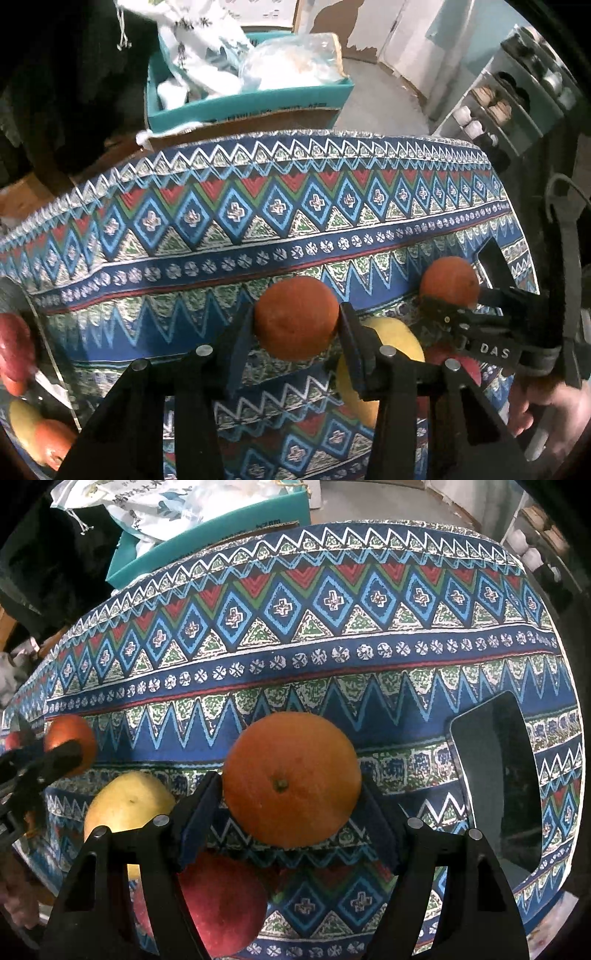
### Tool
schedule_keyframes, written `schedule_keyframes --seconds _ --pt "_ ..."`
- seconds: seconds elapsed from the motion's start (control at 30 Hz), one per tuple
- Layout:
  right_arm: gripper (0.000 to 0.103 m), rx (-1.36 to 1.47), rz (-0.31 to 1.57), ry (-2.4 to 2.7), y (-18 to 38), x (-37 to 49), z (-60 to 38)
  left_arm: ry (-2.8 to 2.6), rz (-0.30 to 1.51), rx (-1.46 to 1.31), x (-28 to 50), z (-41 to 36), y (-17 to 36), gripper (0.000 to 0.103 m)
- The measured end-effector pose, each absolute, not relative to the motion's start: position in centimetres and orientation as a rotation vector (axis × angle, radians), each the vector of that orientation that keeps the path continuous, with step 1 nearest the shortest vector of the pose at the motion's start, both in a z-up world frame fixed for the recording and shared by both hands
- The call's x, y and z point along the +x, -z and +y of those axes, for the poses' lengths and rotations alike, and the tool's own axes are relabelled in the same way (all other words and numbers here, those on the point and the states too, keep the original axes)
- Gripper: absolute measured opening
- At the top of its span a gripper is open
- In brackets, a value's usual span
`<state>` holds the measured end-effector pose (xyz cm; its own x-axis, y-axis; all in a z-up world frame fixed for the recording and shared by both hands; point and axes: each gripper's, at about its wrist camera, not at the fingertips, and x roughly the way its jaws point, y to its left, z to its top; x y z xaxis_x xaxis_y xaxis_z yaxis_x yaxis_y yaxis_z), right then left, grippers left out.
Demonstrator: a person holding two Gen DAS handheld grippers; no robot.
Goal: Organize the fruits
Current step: 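Lift the small orange with the left tool while the right tool lifts the large orange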
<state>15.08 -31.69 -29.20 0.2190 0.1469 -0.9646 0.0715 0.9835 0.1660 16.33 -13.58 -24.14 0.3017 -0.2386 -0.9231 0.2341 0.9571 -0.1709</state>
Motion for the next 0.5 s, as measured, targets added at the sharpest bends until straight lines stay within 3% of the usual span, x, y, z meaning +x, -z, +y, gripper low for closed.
schedule_keyframes --seconds 0.23,0.5 --pt "0.069 0.159 1.341 -0.047 29.6 15.0 -31.8 0.297 1.221 -0.012 15.8 -12.7 23.8 0.046" --pt "0.068 0.045 1.241 -0.034 26.8 13.7 -30.3 0.289 1.173 -0.014 14.7 -12.2 21.6 0.046"
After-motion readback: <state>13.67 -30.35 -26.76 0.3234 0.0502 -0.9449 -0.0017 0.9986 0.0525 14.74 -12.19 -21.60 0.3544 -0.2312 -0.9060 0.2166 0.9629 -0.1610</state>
